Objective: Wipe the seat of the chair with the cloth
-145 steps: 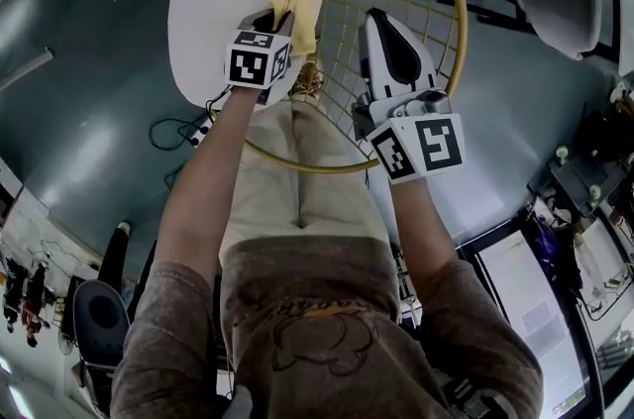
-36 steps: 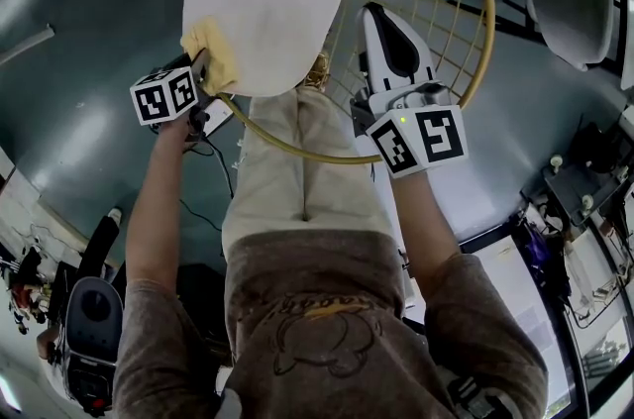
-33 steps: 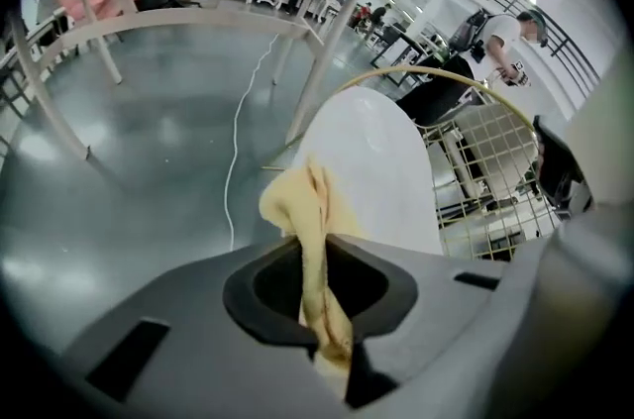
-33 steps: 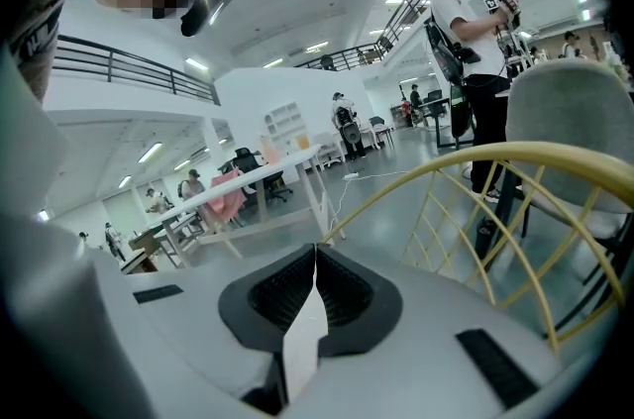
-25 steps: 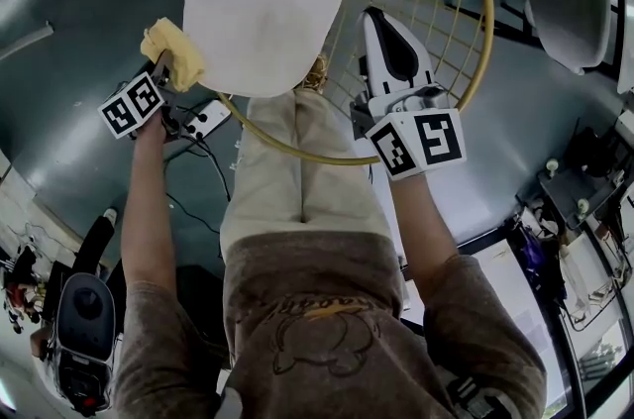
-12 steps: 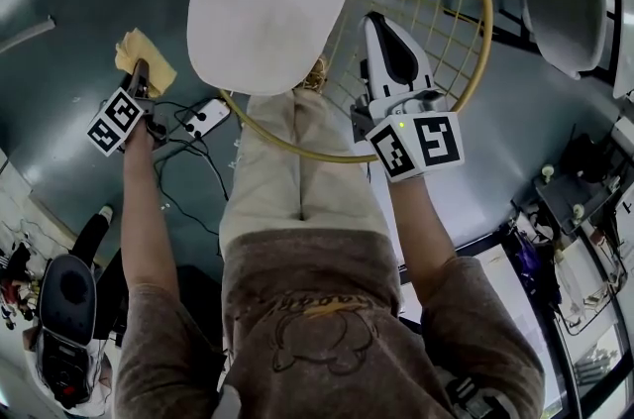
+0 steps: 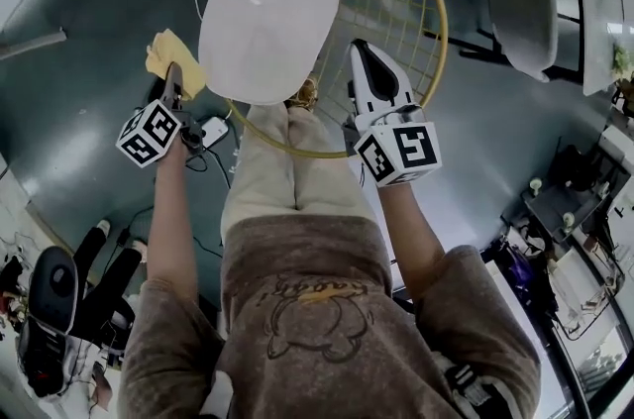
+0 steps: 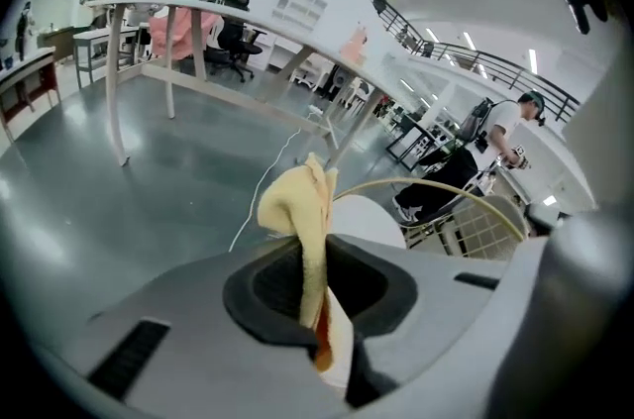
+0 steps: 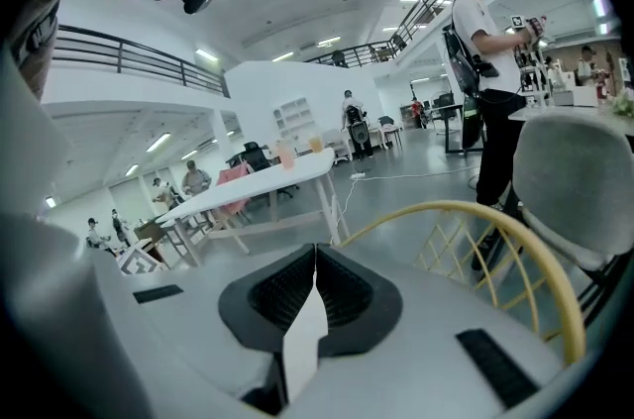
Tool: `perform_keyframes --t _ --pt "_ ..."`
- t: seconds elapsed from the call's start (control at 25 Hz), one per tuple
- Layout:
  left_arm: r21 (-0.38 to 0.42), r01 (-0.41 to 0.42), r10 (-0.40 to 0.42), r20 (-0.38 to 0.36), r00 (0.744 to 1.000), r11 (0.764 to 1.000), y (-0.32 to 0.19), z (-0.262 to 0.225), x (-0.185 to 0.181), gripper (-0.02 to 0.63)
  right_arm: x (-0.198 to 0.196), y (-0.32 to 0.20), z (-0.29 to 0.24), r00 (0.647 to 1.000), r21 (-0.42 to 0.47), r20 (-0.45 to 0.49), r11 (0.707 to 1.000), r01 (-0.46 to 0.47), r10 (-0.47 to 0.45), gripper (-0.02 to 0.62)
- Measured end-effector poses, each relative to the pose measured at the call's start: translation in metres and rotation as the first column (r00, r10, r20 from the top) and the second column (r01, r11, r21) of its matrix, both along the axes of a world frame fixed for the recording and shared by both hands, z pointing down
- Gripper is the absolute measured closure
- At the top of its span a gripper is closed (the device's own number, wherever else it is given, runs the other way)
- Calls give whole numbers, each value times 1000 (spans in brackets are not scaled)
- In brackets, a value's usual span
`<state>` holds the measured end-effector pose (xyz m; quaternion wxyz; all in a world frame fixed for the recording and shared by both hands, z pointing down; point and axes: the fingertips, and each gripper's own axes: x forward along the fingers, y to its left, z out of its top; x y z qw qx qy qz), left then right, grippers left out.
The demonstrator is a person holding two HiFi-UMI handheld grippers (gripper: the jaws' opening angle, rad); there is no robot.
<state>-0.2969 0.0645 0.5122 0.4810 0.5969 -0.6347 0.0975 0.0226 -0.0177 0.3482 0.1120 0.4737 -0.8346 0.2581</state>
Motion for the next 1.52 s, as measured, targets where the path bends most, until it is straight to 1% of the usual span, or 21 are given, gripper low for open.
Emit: perform_keyframes --t 0.12,0.2,0.28,0.4,0.48,0.64,0.8,0.92,1.12,1.28,1.4,1.52 --pt "48 -50 50 -12 999 998 -9 -41 32 558 6 3 -27 1000 12 -8 1000 -9 9 567" --pt "88 -95 95 7 995 992 -16 -72 50 558 9 4 -43 1000 26 -11 1000 -4 4 566" --pt "129 -132 130 22 991 983 -22 -106 66 558 10 7 -61 1000 41 -14 999 12 -12 566" --pt "187 -162 165 1 986 969 -26 -157 86 558 11 17 -89 998 65 -27 996 55 -53 566" --pt "223 -181 186 -3 982 958 -28 -188 94 558 10 23 -106 997 77 -27 994 73 -71 566" --pt "290 -203 210 10 978 935 -31 -246 99 558 10 32 -139 998 105 -3 993 61 -61 568" --pt "363 -219 227 23 974 905 -37 -297 105 558 10 35 -170 997 150 14 986 68 -71 568" --pt "394 -231 232 44 972 890 -32 -322 112 558 14 40 -185 997 175 24 982 70 -76 566" --pt "456 -239 247 43 968 857 -23 -360 120 558 24 47 -215 997 240 42 969 59 -71 567" --pt "487 -265 255 87 963 832 -25 -380 123 558 35 46 -228 997 260 49 965 41 -56 566" --pt "503 -281 266 105 958 817 -17 -395 119 558 36 52 -236 997 267 55 963 32 -48 566" --pt "523 -293 259 140 956 801 -9 -410 116 558 36 58 -242 997 278 63 960 25 -44 566"
